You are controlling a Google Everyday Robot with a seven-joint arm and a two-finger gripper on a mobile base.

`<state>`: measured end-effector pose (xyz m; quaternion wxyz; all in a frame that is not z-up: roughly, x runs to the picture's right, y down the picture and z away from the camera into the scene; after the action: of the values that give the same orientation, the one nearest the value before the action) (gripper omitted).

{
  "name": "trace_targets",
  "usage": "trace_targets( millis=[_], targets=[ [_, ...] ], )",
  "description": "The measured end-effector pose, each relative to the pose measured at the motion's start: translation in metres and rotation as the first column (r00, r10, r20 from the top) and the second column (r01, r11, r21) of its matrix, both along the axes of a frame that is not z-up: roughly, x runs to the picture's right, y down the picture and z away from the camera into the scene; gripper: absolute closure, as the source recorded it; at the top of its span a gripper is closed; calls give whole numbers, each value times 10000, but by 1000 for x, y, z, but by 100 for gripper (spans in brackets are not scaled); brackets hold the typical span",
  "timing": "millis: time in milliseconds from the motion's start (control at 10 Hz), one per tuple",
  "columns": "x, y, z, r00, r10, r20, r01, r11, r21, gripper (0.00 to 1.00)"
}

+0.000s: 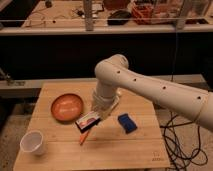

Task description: Place the eraser in the ceramic cup

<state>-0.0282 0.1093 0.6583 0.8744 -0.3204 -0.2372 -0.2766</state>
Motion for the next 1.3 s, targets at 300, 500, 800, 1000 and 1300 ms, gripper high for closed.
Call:
trace_targets(
  millis=[300,500,800,1000,1300],
  targets=[
    [-29,-3,-8,9990,-381,241,378,9992,120,99],
    [-34,-4,-14,9979,-587,276,584,9982,121,99],
    [-55,-2,-15,9940,-950,533,936,9952,285,99],
    [-74,-2,-15,9901,-1195,734,1168,9923,406,99],
    [-89,-8,-25,9840,-1565,853,1527,9870,496,99]
  ],
)
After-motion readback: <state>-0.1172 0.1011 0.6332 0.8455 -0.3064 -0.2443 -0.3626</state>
